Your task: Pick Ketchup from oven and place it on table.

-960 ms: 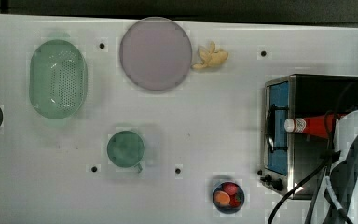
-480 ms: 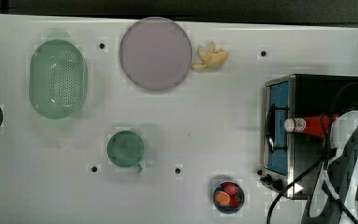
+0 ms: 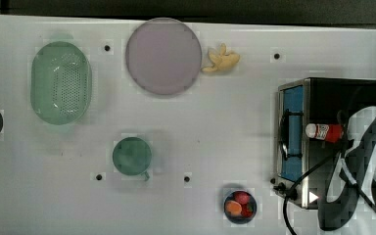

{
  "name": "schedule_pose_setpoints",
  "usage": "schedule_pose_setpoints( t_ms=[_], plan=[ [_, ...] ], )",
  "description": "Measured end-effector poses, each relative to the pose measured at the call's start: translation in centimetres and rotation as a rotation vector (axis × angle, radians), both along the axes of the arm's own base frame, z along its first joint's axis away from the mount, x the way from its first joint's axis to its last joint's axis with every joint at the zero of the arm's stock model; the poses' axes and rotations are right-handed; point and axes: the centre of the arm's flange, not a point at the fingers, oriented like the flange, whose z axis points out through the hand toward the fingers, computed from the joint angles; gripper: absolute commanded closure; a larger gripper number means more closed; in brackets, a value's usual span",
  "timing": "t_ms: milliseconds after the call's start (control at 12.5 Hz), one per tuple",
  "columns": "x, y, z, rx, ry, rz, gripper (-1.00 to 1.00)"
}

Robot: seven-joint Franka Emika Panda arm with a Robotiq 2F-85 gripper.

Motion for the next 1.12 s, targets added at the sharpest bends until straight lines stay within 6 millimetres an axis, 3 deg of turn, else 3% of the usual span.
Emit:
schedule_pose_setpoints(
  t_ms=[240,320,480,640,720,960,1120],
  plan=[
    [0.0,2.4,3.6,0.110,0.065,0.029,-0.27],
    [0.2,3.0,6.1,0.128,0.068,0.044,-0.27],
    [2.6,4.9,13.5,0.069,-0.036,0.114,-0.26],
    [5.4,10.8,19.2,0.040,-0.122,0.240,-0.27],
    [6.5,13.8,20.1,0.053,-0.123,0.296,-0.26],
    [10.9,25.6,20.1,0.115,-0.101,0.509,-0.27],
    [12.3,32.7,17.9,0.144,-0.059,0.627,-0.26]
  ],
)
